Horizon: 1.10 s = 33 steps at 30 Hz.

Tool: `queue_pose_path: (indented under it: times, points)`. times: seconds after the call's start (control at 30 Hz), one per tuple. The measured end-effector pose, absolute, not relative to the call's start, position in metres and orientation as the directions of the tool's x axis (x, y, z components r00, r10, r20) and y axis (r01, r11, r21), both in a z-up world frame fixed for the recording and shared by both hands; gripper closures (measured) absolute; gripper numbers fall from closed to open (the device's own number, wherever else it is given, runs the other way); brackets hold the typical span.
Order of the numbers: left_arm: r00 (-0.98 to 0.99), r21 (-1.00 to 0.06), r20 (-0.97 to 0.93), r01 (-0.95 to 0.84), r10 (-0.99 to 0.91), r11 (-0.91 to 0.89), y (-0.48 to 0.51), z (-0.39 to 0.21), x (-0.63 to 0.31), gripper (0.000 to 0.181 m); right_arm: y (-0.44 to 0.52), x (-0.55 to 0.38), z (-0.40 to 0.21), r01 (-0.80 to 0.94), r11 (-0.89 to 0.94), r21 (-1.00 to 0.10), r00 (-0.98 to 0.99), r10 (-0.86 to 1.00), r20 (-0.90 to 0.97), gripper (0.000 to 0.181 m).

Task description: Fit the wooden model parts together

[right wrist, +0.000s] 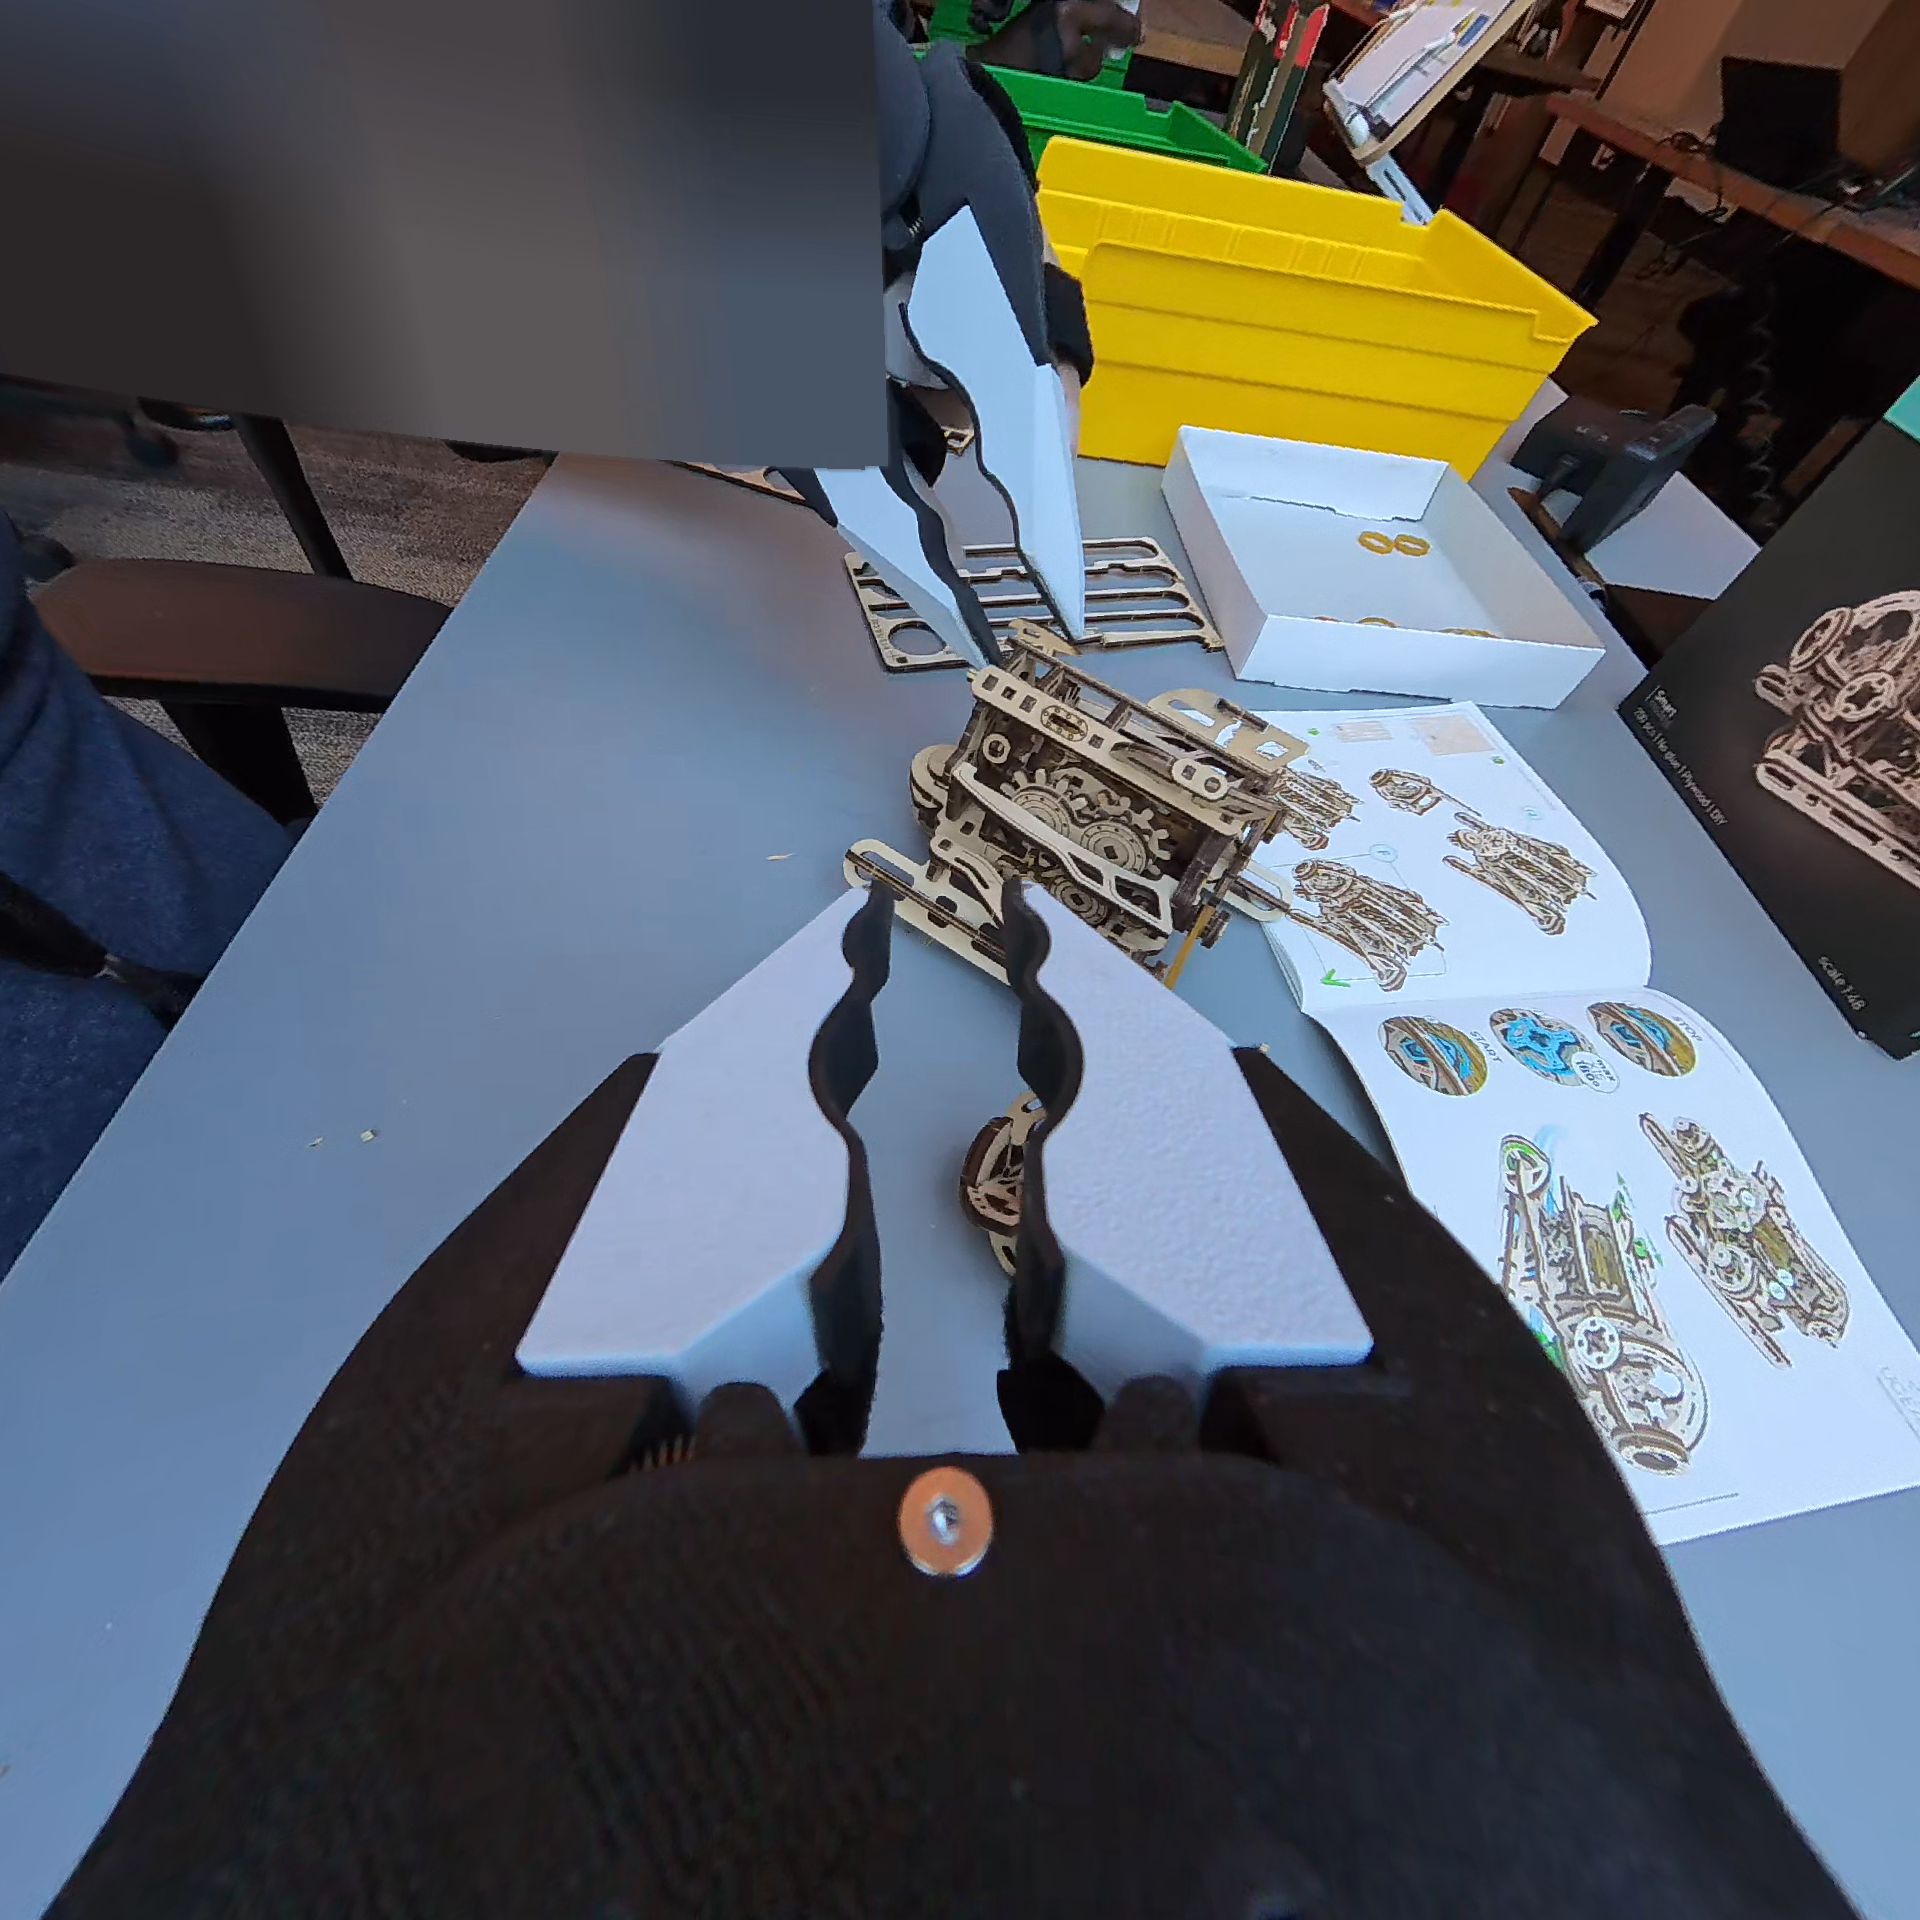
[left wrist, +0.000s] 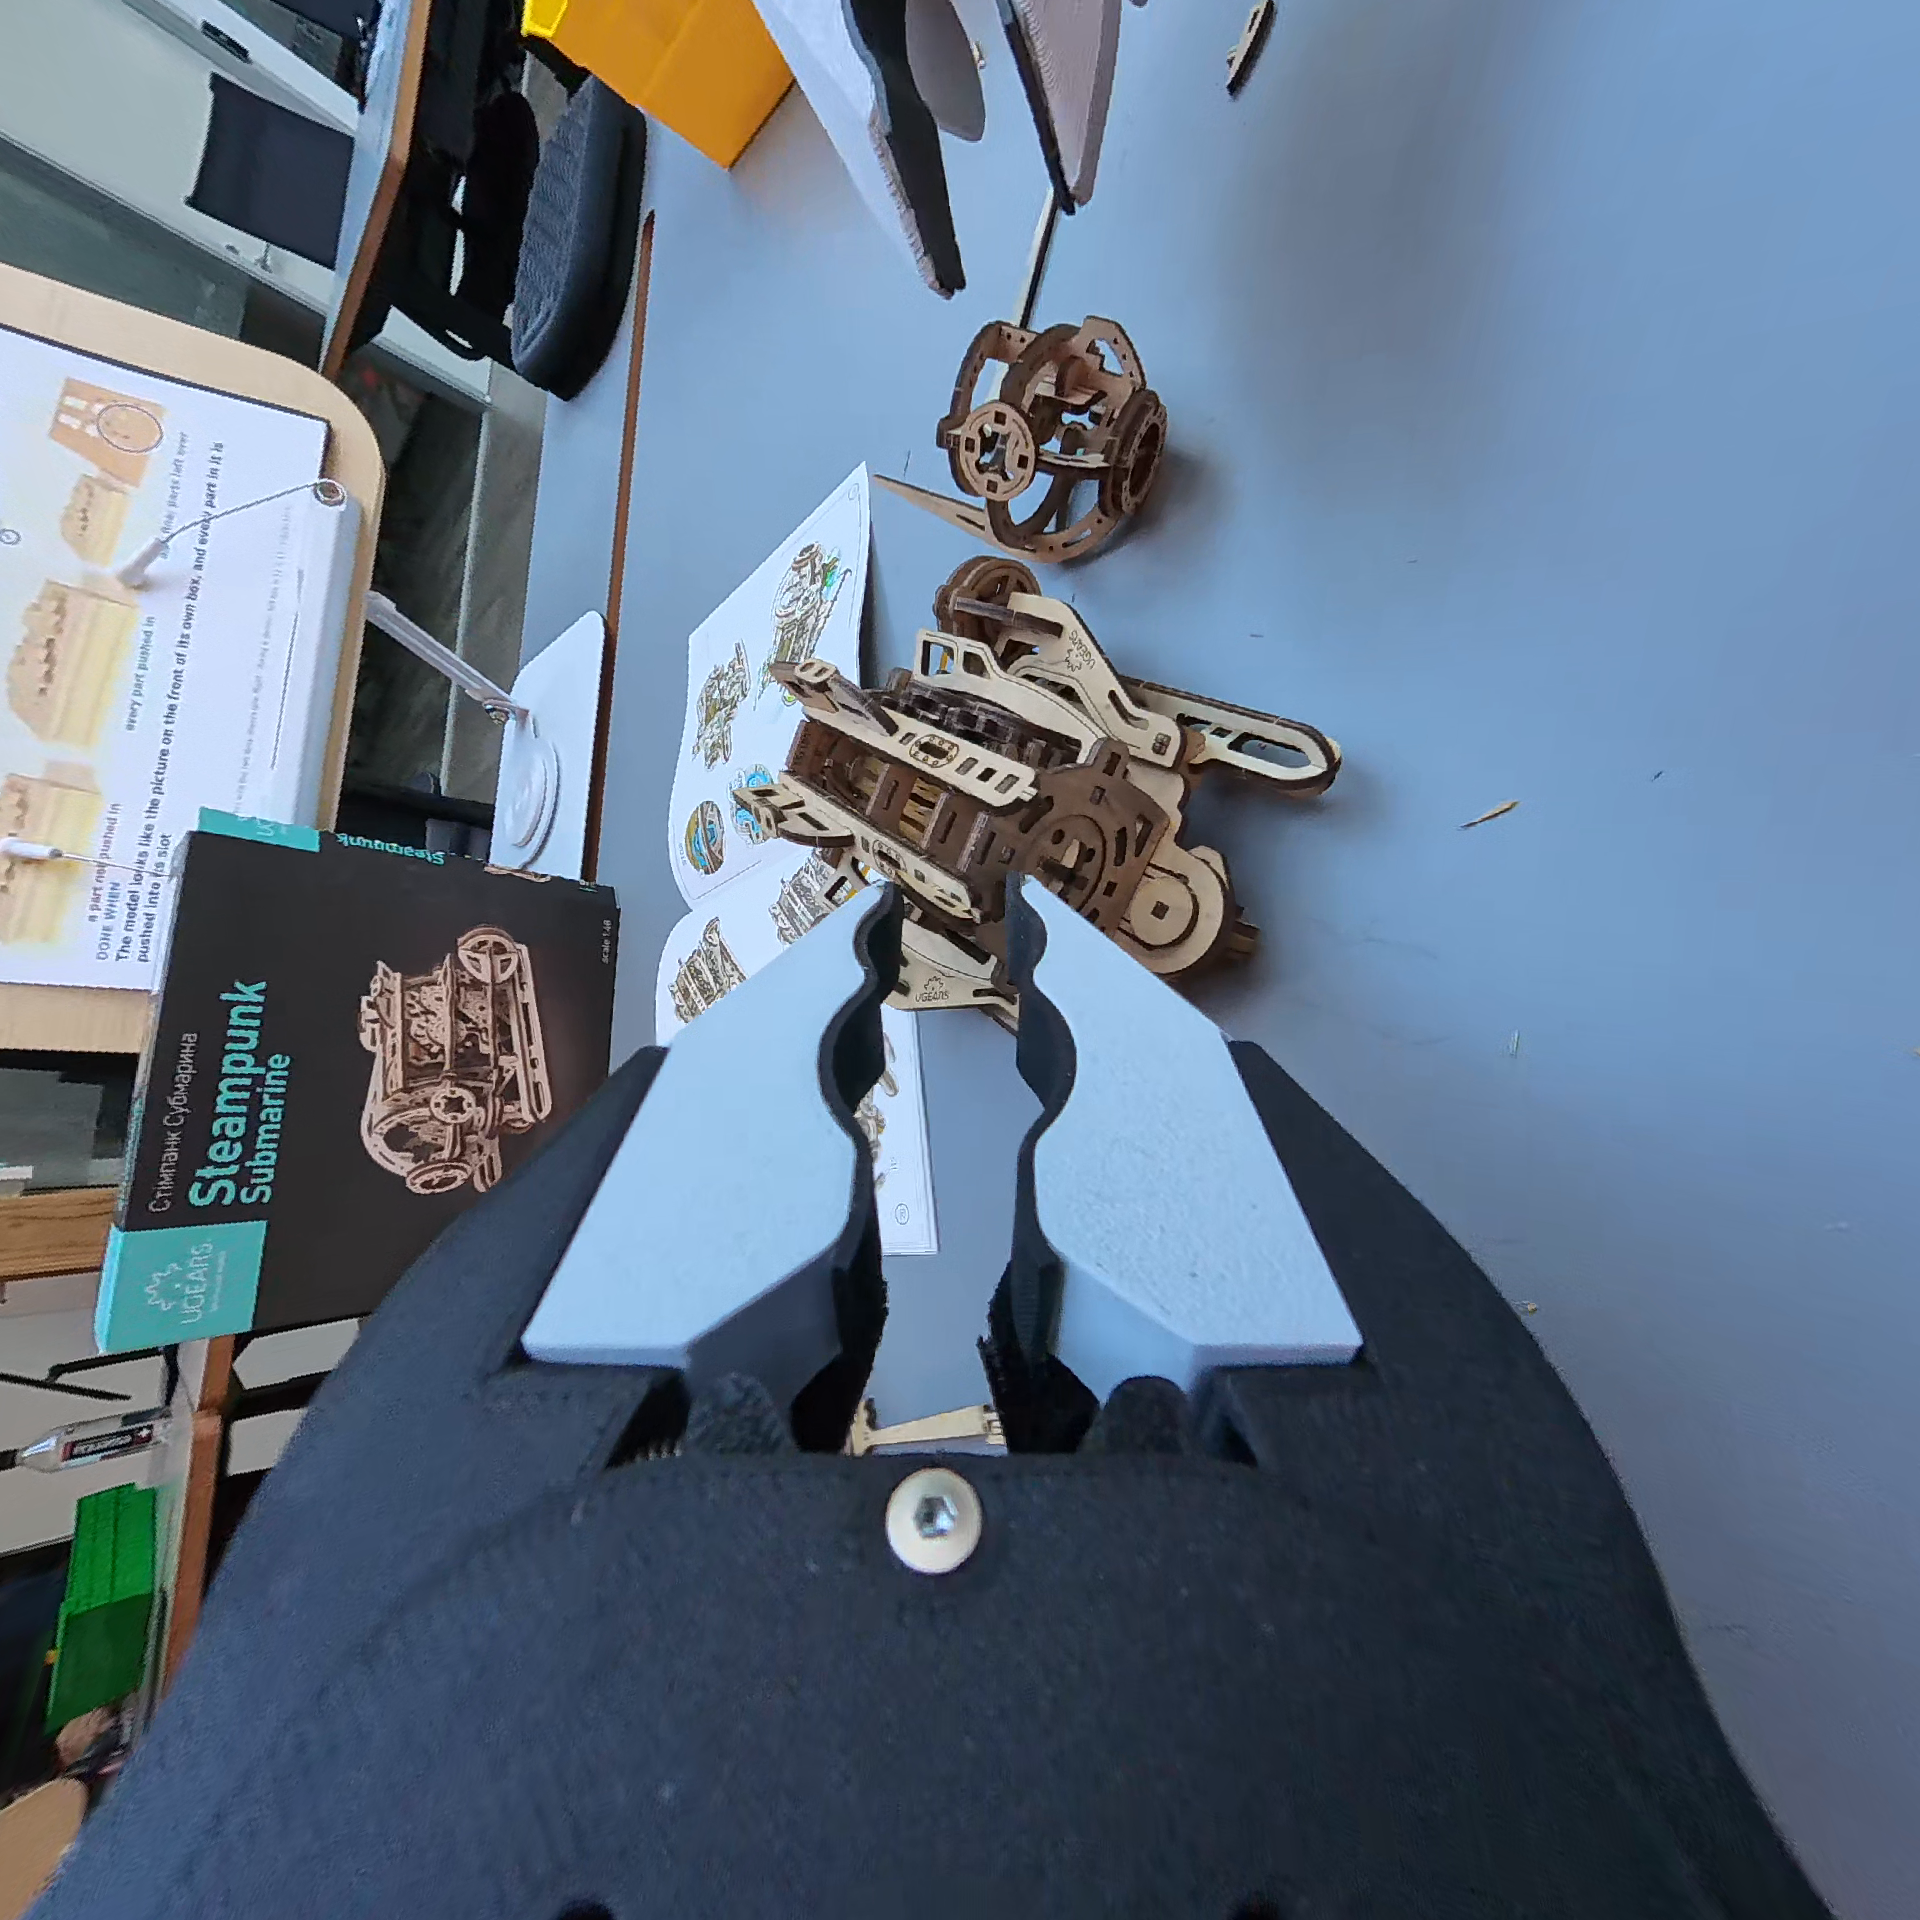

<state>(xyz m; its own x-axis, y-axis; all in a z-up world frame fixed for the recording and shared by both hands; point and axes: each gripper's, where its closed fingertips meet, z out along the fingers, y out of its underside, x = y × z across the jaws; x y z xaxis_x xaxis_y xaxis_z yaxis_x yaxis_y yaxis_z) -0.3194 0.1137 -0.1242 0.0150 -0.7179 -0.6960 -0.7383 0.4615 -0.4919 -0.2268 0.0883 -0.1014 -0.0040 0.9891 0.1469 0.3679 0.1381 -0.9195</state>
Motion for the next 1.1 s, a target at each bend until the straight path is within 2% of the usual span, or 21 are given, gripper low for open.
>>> queue_pose_path:
  times: [1.1]
  points:
    - [-0.003,-0.444,-0.746,-0.743,-0.666,0.501,0.113,-0.125,-0.32,0.164,0.088,-0.225,-0.118,0.433,0.125,-0.893,-0.015,0.991,0.132,0.162]
